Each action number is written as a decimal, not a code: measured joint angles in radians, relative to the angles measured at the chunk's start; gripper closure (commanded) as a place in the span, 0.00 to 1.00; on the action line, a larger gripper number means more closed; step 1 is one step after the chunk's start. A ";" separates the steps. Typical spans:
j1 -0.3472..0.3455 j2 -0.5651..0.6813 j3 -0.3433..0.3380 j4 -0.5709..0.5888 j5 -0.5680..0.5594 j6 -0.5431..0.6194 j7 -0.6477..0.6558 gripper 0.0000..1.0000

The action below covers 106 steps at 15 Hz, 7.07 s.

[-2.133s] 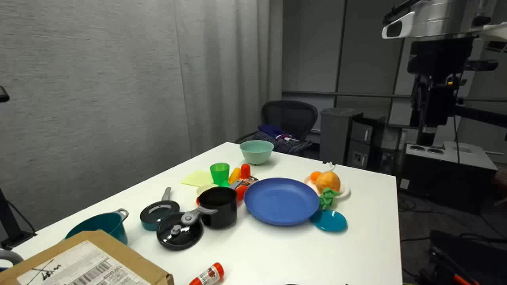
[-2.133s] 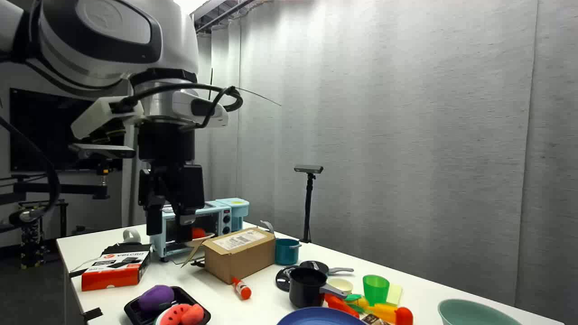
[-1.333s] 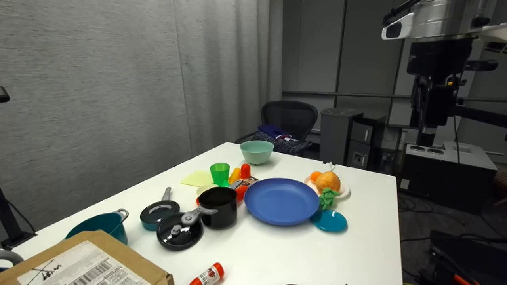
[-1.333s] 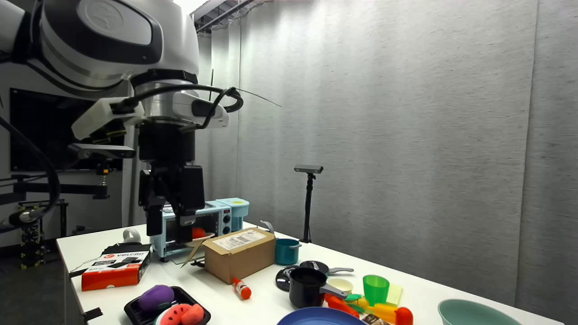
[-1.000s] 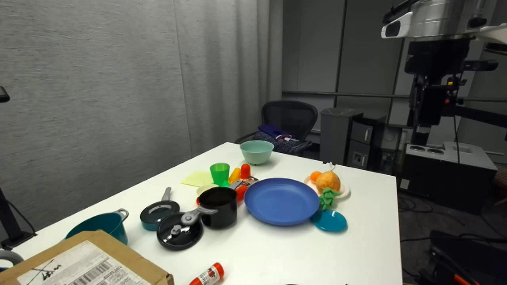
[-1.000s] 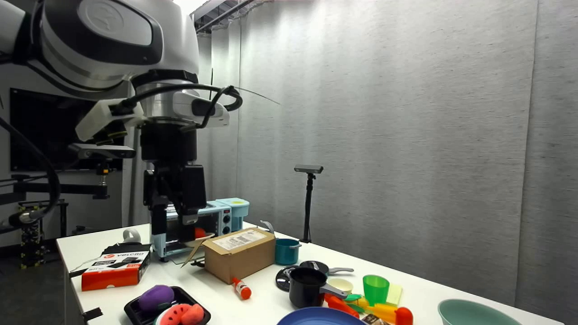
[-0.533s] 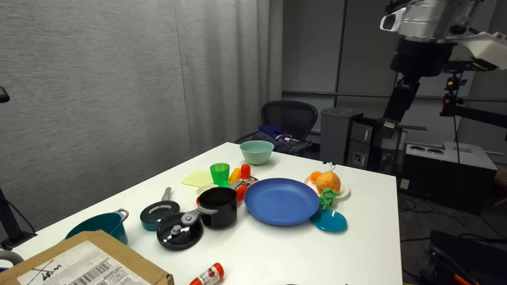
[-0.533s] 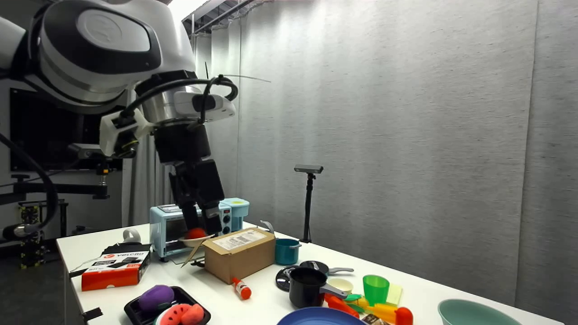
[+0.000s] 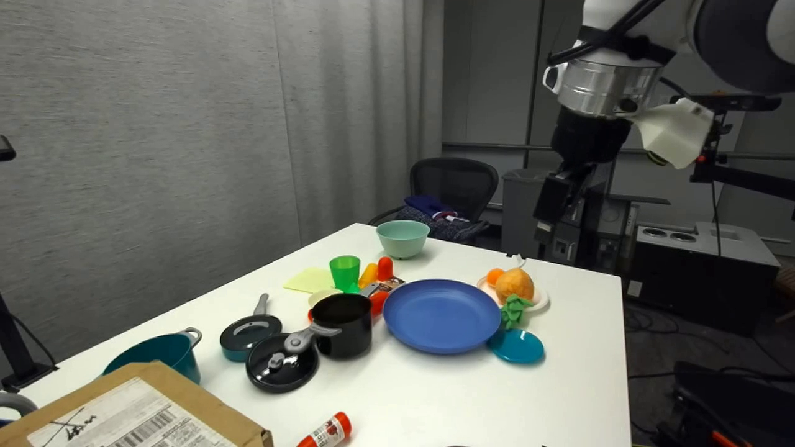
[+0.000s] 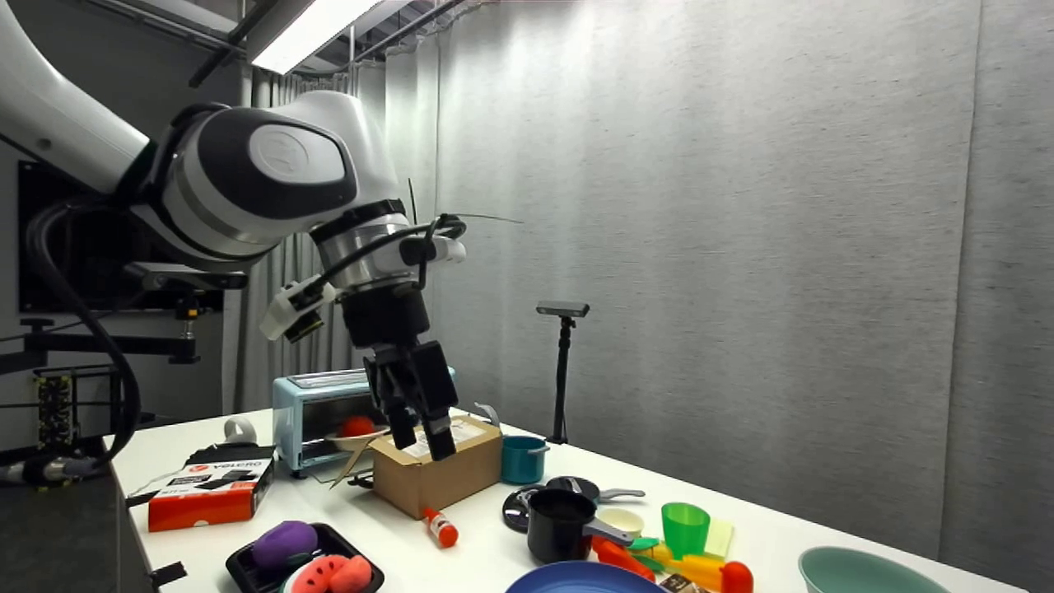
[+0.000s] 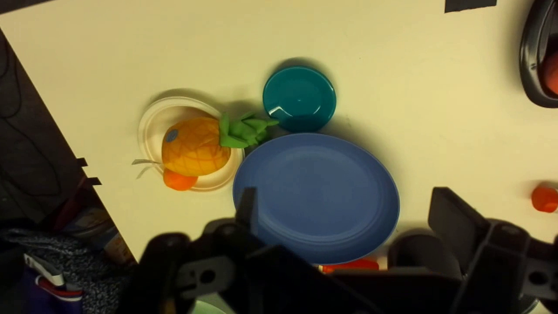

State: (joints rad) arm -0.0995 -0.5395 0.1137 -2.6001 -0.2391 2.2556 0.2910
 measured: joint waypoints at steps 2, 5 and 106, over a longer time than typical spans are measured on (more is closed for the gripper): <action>-0.001 0.020 0.000 0.015 0.000 0.001 0.001 0.00; -0.003 0.018 -0.002 0.013 0.000 0.000 0.010 0.00; -0.079 0.838 -0.237 0.341 0.635 0.773 -0.248 0.00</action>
State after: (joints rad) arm -0.1786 0.2984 -0.1230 -2.2593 0.3961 3.0282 0.0425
